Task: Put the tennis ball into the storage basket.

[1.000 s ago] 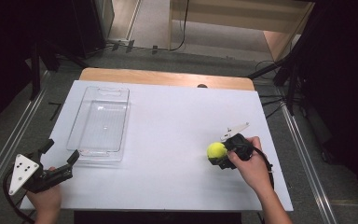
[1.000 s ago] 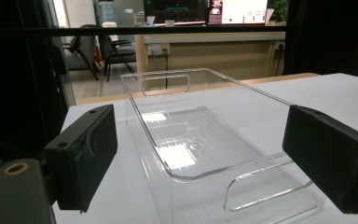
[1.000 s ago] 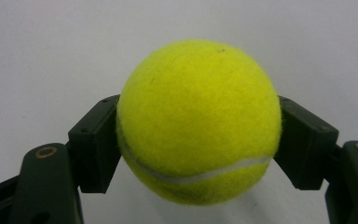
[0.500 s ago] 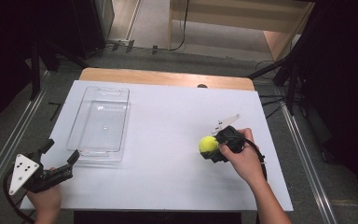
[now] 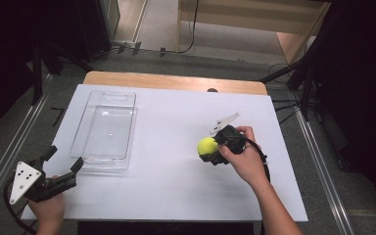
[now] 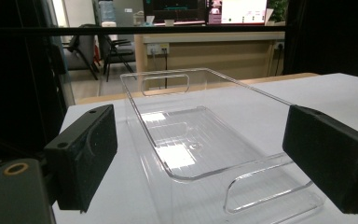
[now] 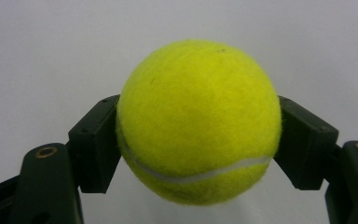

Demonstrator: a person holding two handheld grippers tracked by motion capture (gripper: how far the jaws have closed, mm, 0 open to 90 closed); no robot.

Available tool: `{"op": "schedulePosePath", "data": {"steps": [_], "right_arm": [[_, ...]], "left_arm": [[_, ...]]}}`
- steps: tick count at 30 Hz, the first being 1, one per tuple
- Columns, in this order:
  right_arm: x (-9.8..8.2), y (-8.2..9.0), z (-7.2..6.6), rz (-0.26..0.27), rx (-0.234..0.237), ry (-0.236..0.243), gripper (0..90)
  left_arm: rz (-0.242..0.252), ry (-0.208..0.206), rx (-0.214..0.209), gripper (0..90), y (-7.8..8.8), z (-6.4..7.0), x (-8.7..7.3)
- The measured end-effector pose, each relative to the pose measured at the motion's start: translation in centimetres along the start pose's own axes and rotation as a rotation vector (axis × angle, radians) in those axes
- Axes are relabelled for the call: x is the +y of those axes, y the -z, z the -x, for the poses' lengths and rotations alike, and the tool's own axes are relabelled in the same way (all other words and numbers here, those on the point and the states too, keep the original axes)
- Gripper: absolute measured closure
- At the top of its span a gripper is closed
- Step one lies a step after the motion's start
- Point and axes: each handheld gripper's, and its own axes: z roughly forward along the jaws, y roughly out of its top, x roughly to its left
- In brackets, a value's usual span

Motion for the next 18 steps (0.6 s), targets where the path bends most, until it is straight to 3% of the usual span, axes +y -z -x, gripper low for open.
{"op": "schedulePosePath", "data": {"steps": [18], "right_arm": [[3.7, -0.8, -1.2, 0.007, 0.033, 0.065, 23.7]], "left_arm": [[0.001, 0.002, -0.001, 10.7, 0.0, 0.0, 0.0]]}}
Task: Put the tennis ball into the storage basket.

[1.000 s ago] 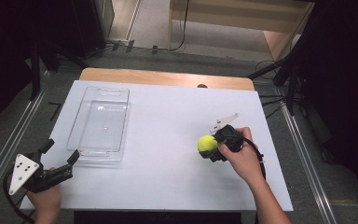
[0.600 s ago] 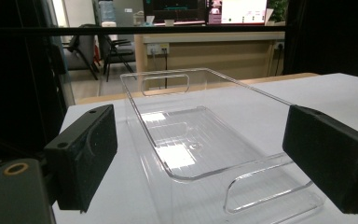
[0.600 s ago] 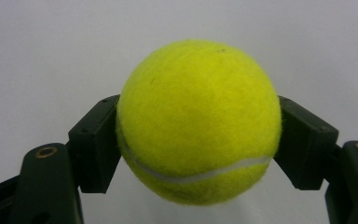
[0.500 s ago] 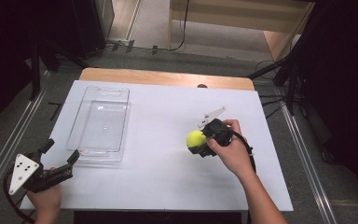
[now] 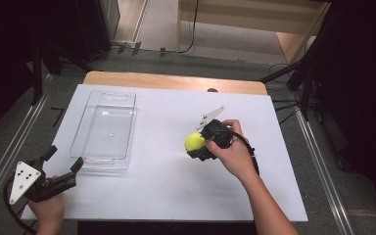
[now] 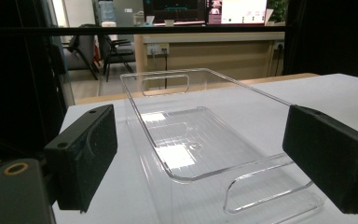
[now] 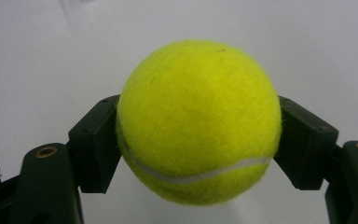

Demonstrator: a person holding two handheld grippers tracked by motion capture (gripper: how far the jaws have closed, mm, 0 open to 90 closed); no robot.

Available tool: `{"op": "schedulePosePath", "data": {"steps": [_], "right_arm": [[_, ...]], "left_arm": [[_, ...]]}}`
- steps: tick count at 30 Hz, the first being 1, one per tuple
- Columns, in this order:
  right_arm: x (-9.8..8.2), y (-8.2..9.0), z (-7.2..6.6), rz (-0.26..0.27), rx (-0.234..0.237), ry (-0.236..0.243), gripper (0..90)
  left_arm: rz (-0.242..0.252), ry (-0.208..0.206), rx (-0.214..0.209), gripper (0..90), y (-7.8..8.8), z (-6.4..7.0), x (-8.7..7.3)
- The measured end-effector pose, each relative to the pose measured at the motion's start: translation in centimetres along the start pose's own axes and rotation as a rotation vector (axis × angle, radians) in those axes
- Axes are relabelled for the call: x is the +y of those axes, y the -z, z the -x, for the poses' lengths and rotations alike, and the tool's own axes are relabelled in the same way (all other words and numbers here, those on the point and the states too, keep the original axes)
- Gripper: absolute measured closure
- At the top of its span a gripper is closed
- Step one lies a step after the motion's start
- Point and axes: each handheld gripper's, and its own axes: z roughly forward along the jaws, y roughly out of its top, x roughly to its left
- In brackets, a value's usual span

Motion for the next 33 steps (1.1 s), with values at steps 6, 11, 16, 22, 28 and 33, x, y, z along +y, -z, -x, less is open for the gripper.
{"op": "schedulePosePath", "data": {"steps": [6, 11, 16, 22, 28, 33], "right_arm": [[1.6, -0.4, -0.3, 0.0, 0.012, 0.026, 23.8], [2.4, -0.6, -0.5, 0.004, 0.021, 0.036, 23.8], [3.3, -1.0, -0.7, 0.001, 0.032, 0.05, 23.8], [4.4, -1.3, -1.0, 0.004, 0.036, 0.064, 23.8], [5.6, -1.6, -1.4, 0.006, 0.047, 0.075, 23.8], [6.9, -2.0, -1.7, 0.004, 0.058, 0.096, 23.8]], "left_arm": [[0.001, 0.0, 0.0, 10.7, 0.0, 0.0, 0.0], [0.001, 0.001, -0.001, 10.6, 0.0, 0.0, 0.0], [0.001, 0.002, 0.001, 10.7, 0.0, -0.1, 0.0], [0.003, 0.004, 0.0, 10.7, 0.0, -0.1, 0.0], [0.001, 0.001, 0.0, 10.7, 0.0, 0.0, 0.0], [-0.001, 0.003, 0.002, 10.7, 0.0, 0.0, 0.0]]}}
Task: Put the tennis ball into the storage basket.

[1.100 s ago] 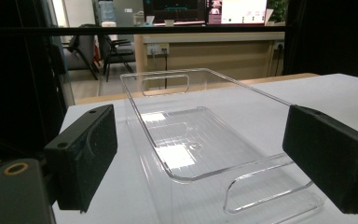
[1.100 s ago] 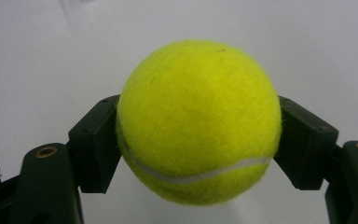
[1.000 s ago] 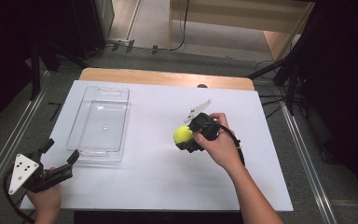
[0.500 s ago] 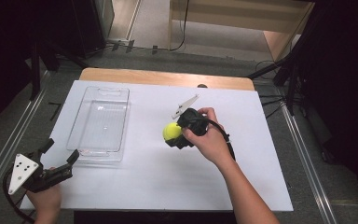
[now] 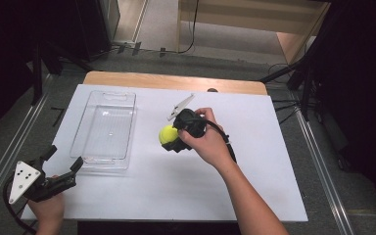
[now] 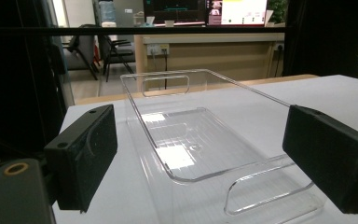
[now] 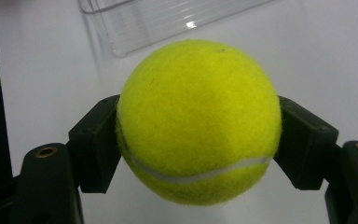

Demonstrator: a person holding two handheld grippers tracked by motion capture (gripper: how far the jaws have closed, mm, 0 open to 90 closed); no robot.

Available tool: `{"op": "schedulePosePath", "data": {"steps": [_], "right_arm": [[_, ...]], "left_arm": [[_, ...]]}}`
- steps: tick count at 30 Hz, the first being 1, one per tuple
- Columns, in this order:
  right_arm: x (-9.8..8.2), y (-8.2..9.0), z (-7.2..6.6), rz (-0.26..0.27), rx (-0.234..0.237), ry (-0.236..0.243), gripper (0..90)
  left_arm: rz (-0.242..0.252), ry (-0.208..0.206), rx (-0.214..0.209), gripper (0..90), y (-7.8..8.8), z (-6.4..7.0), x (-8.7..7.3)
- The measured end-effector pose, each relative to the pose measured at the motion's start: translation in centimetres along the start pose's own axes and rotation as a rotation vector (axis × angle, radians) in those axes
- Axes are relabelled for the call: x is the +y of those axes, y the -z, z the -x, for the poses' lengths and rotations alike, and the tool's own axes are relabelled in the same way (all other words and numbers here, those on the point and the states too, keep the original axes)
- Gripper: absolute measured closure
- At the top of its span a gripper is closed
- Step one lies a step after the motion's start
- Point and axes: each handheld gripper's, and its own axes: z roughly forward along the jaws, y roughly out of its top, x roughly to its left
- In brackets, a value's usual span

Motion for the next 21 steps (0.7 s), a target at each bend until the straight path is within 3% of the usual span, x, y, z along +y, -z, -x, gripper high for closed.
{"op": "schedulePosePath", "data": {"steps": [21], "right_arm": [[3.9, -1.6, -0.7, 0.008, 0.033, 0.05, 23.8]], "left_arm": [[0.002, -0.001, -0.005, 10.7, -0.1, 0.0, 0.0]]}}
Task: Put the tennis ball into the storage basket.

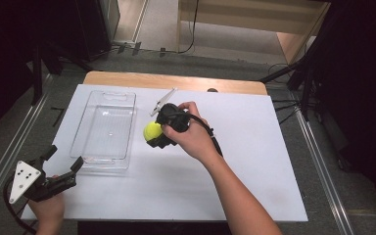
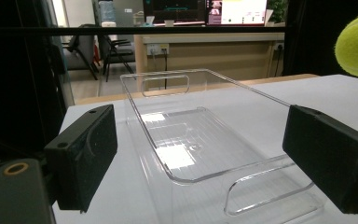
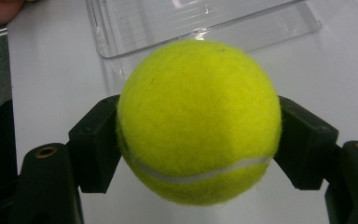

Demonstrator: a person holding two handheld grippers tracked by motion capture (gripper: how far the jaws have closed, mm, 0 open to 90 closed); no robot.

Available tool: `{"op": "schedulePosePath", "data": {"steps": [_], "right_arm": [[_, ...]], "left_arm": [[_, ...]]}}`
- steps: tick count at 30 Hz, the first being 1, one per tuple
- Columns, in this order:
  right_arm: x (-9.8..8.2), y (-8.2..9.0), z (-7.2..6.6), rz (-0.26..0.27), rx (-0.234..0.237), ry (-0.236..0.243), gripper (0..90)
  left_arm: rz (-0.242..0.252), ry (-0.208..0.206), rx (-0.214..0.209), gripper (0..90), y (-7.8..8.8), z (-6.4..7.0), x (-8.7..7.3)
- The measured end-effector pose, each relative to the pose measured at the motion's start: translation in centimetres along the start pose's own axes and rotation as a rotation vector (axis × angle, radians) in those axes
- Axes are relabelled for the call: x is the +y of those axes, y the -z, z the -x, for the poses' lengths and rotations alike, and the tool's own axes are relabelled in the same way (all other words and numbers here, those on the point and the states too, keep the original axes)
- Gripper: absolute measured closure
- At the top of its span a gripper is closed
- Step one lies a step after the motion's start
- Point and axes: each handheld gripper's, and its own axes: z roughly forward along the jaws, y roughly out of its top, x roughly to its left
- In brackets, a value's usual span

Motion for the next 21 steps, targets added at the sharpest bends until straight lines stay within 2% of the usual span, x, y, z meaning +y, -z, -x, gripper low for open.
{"op": "schedulePosePath", "data": {"steps": [7, 9, 12, 21], "right_arm": [[1.3, -0.9, -0.3, -0.007, 0.015, 0.013, 23.8], [1.5, -0.9, -0.3, -0.013, 0.02, 0.004, 23.8], [2.1, -1.3, -0.3, -0.011, 0.019, 0.023, 23.8], [3.5, -2.2, -0.7, -0.021, 0.033, 0.033, 23.8]], "left_arm": [[0.001, 0.002, -0.001, 10.6, 0.0, 0.0, 0.0], [0.001, 0.002, -0.002, 10.7, 0.0, 0.0, 0.0], [0.001, 0.001, -0.003, 10.7, -0.1, 0.0, 0.0], [-0.001, 0.004, -0.003, 10.7, 0.0, 0.0, 0.0]]}}
